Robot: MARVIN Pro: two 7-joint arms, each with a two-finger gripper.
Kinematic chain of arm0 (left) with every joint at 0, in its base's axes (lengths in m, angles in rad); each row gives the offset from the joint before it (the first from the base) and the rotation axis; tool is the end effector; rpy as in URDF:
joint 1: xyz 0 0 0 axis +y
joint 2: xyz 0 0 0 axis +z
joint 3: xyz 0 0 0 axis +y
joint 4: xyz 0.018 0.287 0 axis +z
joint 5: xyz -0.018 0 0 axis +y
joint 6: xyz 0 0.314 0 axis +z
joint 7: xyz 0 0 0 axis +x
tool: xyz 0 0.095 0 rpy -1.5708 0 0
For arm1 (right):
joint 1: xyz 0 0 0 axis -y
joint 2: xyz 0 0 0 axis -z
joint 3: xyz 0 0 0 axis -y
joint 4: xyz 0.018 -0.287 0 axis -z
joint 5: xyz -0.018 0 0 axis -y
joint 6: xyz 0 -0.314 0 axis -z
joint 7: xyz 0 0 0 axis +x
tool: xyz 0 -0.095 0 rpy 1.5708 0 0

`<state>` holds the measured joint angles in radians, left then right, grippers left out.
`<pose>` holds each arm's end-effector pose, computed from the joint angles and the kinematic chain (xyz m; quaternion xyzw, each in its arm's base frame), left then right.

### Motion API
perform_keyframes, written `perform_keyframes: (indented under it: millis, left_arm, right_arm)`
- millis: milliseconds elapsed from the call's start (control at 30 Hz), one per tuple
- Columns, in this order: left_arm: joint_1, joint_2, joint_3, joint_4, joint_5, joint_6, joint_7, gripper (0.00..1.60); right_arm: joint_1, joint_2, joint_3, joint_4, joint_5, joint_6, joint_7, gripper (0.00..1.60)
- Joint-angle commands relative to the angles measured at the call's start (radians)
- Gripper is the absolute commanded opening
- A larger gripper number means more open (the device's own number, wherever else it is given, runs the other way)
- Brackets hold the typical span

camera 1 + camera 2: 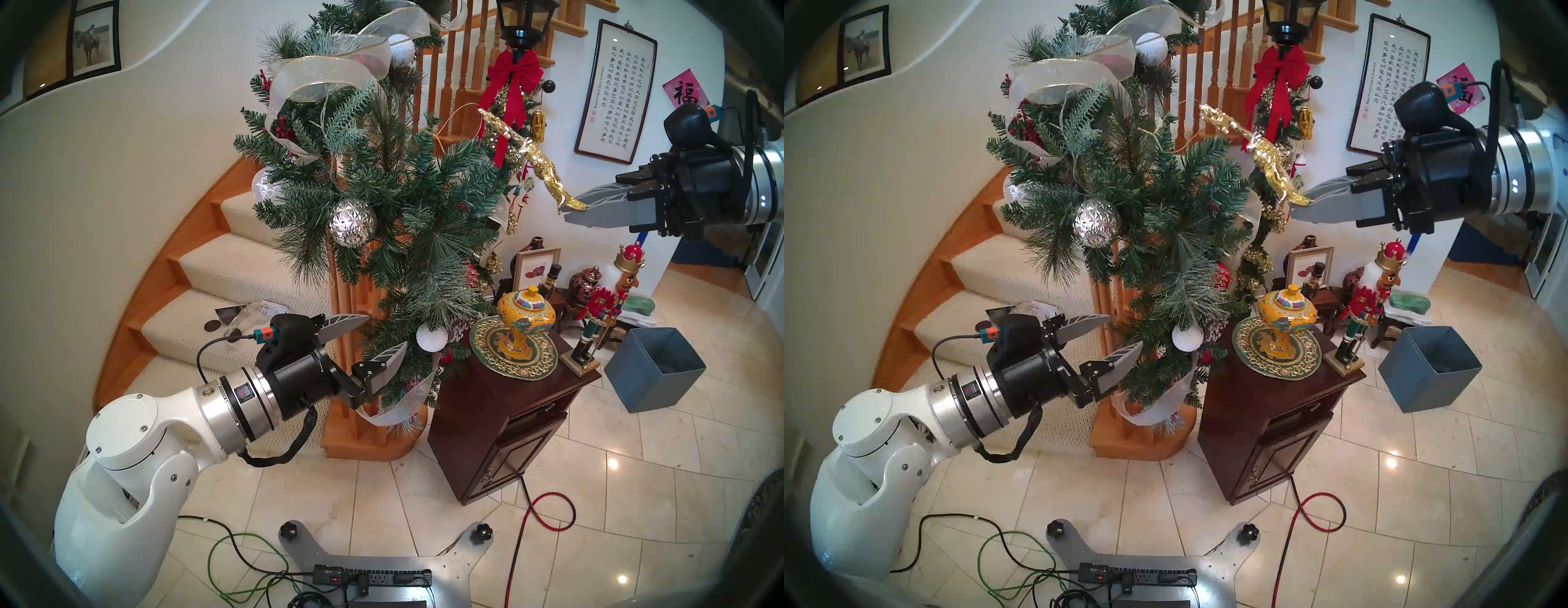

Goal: Hang the ornament onto the Christmas-tree-style decoration

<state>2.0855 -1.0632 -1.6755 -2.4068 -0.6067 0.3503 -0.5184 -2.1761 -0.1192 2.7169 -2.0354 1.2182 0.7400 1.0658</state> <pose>0.2486 -0.0180 -0.1603 0.6664 -0.2606 0.6158 0.3299 0.2860 -0.1168 0.0985 -0.6907 -0.4936 -0.4570 0.2652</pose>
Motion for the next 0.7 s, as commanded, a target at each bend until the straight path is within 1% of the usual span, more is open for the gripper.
perform_keyframes:
  millis: [0, 33, 67, 267, 667]
  left_arm:
    - [-0.001, 0.000, -0.001, -0.006, 0.000, -0.001, 0.000, 1.60]
    - [-0.001, 0.000, -0.001, -0.006, 0.000, -0.001, 0.000, 1.60]
    - [-0.001, 0.000, -0.001, -0.005, 0.000, -0.001, 0.000, 1.60]
    - [-0.001, 0.000, -0.001, -0.005, 0.000, -0.001, 0.000, 1.60]
    - [-0.001, 0.000, -0.001, -0.005, 0.000, -0.001, 0.000, 1.60]
  right_arm:
    - [0.049, 0.010, -0.021, -0.003, 0.009, 0.002, -0.056, 0.00]
    - [0.049, 0.010, -0.021, -0.003, 0.009, 0.002, -0.056, 0.00]
    - [0.056, 0.010, -0.032, -0.009, 0.004, 0.005, -0.078, 0.00]
    - [0.080, 0.011, -0.061, -0.010, 0.013, 0.004, -0.123, 0.00]
    - [0.129, 0.012, -0.114, -0.009, 0.034, 0.002, -0.198, 0.00]
